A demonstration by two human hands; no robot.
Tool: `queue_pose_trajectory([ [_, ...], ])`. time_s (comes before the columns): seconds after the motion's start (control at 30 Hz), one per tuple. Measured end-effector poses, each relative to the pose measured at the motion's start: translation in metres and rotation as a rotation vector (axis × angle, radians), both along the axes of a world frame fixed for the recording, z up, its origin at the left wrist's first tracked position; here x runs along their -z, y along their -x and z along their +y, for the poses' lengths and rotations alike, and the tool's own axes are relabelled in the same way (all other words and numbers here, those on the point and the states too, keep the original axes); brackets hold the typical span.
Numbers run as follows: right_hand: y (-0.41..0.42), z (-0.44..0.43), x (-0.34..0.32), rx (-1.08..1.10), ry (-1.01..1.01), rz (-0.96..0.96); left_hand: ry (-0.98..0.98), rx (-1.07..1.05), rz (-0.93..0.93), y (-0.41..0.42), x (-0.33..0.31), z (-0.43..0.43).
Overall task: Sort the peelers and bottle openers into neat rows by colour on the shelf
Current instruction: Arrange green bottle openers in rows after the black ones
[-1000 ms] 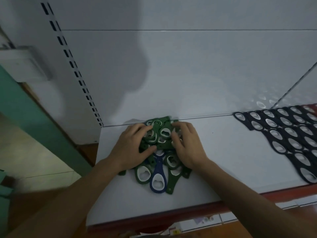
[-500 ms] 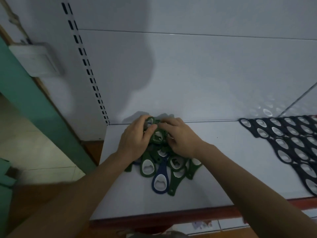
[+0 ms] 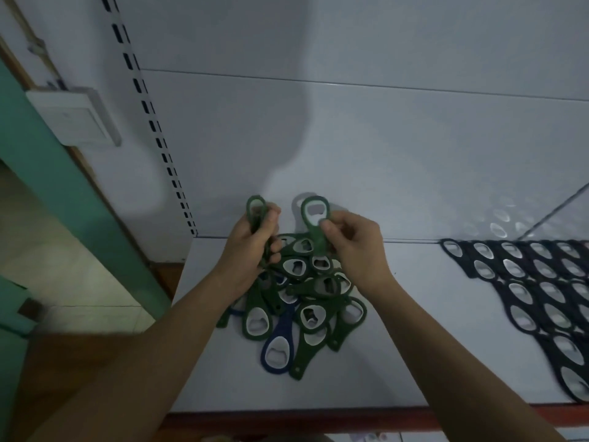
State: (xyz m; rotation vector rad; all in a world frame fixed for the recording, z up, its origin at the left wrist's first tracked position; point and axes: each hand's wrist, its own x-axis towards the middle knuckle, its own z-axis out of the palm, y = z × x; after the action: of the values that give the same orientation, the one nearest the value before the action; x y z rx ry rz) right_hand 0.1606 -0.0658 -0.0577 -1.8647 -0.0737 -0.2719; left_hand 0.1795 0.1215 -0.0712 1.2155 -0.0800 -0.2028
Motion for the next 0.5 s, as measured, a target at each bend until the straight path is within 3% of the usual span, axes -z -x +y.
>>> queue_pose_trajectory([
  [0.03, 0.001, 0.004, -0.006, -0.077, -0.112, 0.073, -0.008, 0.017, 0.002, 0.002, -0.003, -0.006],
  [0.1, 0.003, 0.011, -0.008, -0.189, -0.078, 0.157, -0.067, 0.022, 0.016, 0.004, -0.009, -0.019],
  [0.17, 0.0, 0.013, 0.0, -0.175, 0.13, 0.161, -0.141, -0.046, 0.044, 0.002, -0.011, -0.025],
  [0.27, -0.014, 0.001, 0.015, -0.118, 0.556, -0.015, -0.167, -0.167, 0.12, -0.001, -0.01, -0.02],
  [0.37, -0.026, 0.001, 0.025, -0.392, 0.937, -0.081, 0.012, -0.178, 0.211, 0.002, -0.016, -0.01],
  [0.5, -0.038, 0.01, 0.031, -0.397, 1.147, -0.14, -0.066, -0.201, 0.142, 0.005, -0.019, 0.001],
])
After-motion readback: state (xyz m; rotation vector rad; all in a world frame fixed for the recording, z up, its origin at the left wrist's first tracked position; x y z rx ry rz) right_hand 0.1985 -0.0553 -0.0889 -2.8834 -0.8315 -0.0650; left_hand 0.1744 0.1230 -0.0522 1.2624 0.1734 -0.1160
